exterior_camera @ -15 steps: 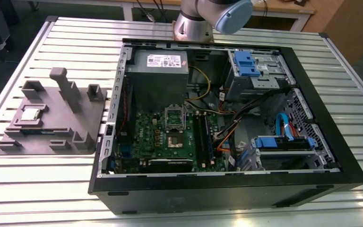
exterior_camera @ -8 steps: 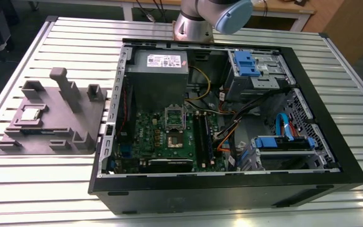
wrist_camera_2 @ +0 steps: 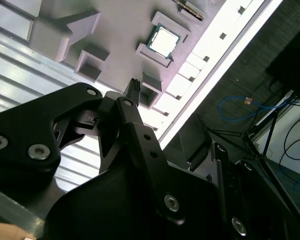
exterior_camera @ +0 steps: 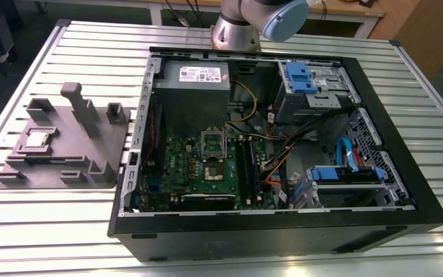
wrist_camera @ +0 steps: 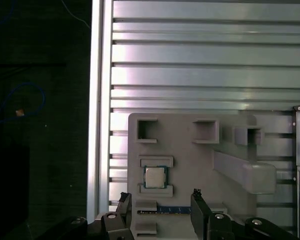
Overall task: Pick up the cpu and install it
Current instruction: 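Pick up the cpu and move it towards the insertion slot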
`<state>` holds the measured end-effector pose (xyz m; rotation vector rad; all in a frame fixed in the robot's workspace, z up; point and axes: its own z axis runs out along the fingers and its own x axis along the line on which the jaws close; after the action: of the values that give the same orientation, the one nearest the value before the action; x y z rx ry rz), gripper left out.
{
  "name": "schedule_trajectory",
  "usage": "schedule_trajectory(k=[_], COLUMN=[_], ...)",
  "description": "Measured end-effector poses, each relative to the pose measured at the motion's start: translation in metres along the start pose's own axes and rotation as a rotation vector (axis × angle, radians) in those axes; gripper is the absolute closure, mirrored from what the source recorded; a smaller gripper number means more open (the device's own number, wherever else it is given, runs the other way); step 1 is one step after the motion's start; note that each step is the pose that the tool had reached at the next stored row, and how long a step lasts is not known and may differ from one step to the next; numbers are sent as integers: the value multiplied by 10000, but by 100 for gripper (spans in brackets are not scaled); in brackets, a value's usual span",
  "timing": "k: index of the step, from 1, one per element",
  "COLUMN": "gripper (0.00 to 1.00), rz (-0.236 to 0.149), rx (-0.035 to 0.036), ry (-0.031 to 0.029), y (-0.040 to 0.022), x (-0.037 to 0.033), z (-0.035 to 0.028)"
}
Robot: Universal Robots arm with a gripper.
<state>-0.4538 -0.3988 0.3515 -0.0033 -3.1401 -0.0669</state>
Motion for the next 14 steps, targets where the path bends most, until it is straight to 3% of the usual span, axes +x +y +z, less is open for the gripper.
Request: schedule_trajectory(k=[14], gripper=[41], rz=[0], rx=[0], ry=[0], y=[-2], x=[0], z=[49])
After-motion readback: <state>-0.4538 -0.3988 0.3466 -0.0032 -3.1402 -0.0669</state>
